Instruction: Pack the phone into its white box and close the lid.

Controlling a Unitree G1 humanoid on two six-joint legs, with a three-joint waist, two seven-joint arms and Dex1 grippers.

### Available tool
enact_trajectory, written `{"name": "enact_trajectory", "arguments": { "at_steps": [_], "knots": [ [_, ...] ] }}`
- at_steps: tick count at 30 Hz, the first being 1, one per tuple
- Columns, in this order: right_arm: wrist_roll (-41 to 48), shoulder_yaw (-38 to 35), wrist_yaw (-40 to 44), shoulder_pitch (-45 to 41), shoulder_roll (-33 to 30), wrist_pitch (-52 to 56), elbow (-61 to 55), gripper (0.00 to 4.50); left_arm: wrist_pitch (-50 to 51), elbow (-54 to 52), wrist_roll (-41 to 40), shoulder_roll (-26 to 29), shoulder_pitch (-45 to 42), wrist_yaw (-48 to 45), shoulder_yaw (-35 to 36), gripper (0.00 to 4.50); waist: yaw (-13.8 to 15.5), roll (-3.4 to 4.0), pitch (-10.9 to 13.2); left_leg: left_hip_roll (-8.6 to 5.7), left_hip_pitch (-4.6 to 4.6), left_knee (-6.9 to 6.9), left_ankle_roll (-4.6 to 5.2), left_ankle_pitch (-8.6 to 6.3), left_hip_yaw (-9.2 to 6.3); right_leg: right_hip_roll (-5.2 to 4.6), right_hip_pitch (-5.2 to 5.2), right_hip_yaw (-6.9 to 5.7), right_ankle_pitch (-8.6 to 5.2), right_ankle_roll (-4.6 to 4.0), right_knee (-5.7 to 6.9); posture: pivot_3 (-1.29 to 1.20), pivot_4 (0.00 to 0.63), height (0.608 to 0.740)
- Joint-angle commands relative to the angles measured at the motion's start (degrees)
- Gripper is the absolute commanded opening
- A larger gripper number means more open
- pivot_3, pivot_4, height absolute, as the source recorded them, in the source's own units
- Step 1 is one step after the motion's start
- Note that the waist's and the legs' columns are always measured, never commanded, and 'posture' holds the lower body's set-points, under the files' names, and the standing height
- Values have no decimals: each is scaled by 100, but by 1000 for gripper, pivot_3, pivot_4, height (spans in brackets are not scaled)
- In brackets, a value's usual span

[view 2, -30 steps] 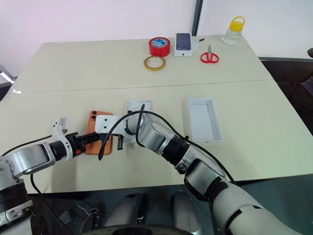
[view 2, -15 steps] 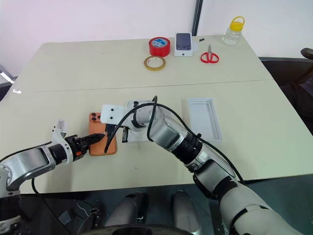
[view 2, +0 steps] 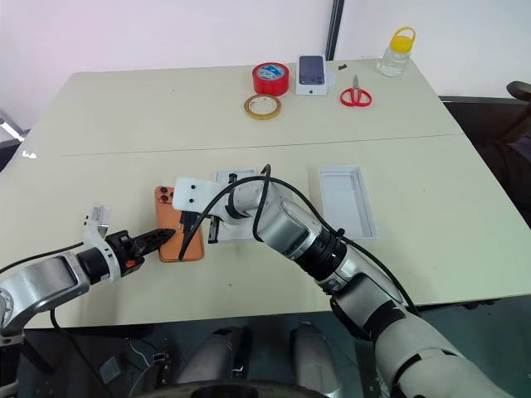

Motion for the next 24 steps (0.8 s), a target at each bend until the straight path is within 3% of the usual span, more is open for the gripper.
{"name": "enact_trajectory", "arguments": {
  "at_steps": [1, 9, 14, 17, 24],
  "knots": [
    [69, -105, -11, -48, 8, -15, -278, 0, -155, -73, 17, 2, 57, -125, 177, 50, -1, 0, 0, 0, 0, -1, 0, 0, 0, 0, 0, 0, 0, 0, 0, 0, 150, 740],
    [584, -935, 303, 132, -679, 190, -1182, 0, -359, 106, 17, -160, -705, -51, 720, 50, 108, -8, 8, -2, -8, 2, 0, 0, -1, -2, 0, -2, 0, 0, -2, 0, 150, 740],
    [1479, -2015, 577, 692, -1223, 77, -1833, 0, -187, 111, 17, -90, -1402, 87, 213, 50, 182, -12, 9, -6, -11, 5, 9, -5, 0, -7, 5, -2, 0, 1, -19, 0, 150, 740],
    [1916, -2689, 655, 1225, -1621, -79, -1966, 0, -87, 229, 17, -323, -1940, 73, -313, 50, 200, -13, 10, -6, -12, 4, 10, -6, 0, -8, 17, -3, 0, 1, -20, 0, 150, 740],
    [2281, -3130, 522, 1750, -2234, -51, -2104, 0, 91, 838, 17, -703, -2548, 56, -1062, 50, 105, -13, 12, 5, -13, -3, 6, -3, 9, 2, 1, 8, 0, 1, -3, 0, 150, 740]
  ]
}}
